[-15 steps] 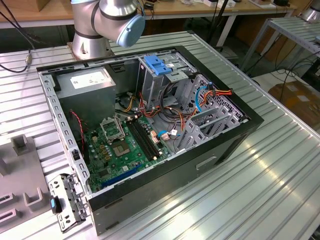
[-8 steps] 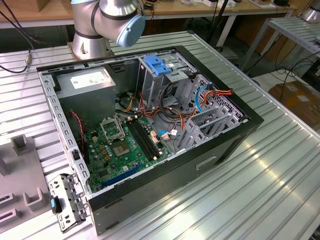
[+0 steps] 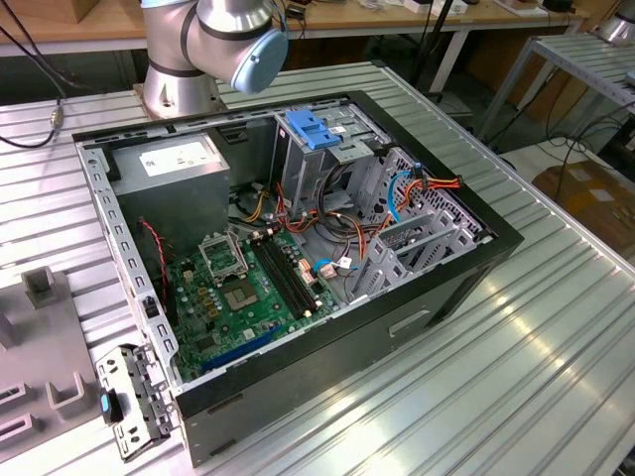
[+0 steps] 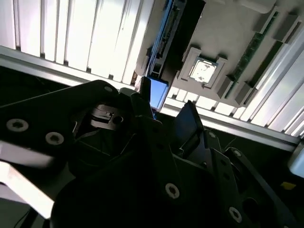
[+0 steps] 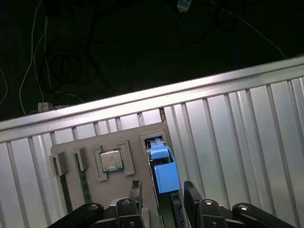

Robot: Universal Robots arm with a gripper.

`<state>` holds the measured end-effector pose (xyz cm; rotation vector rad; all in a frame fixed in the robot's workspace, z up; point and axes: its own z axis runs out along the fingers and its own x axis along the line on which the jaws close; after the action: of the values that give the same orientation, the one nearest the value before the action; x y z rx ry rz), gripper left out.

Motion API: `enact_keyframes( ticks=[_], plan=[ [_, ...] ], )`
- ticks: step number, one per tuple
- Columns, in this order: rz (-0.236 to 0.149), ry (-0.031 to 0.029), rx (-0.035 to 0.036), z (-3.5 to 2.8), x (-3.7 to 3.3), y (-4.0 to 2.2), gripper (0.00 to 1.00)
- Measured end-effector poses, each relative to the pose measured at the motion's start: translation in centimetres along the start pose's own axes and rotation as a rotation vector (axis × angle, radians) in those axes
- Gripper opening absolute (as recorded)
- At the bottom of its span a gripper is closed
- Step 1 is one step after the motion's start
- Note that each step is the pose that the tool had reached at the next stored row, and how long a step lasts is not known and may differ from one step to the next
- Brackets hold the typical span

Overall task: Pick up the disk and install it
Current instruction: 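Pick up the disk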

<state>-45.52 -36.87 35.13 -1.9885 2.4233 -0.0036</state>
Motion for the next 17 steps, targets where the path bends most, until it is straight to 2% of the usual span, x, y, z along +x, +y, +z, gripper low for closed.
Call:
enact_keyframes(
  ticks=[2, 5, 6, 8, 11, 14, 17],
  plan=[
    [-0.029, -0.0002, -0.0001, 0.37, 0.00, 0.00, 0.48],
    [-0.097, -0.0006, 0.0003, 0.82, 0.00, 0.01, 0.48],
    [-0.106, -0.0005, 0.0019, 0.85, 0.01, 0.00, 0.48],
    [-0.123, -0.0013, 0.0104, 0.97, 0.01, 0.00, 0.48],
    [-0.140, -0.0023, 0.0171, 1.18, 0.02, 0.08, 0.48],
    [-0.143, -0.0028, 0.0176, 1.31, 0.11, 0.49, 0.48],
    [-0.143, -0.0029, 0.0178, 1.32, 0.11, 0.52, 0.49]
  ],
)
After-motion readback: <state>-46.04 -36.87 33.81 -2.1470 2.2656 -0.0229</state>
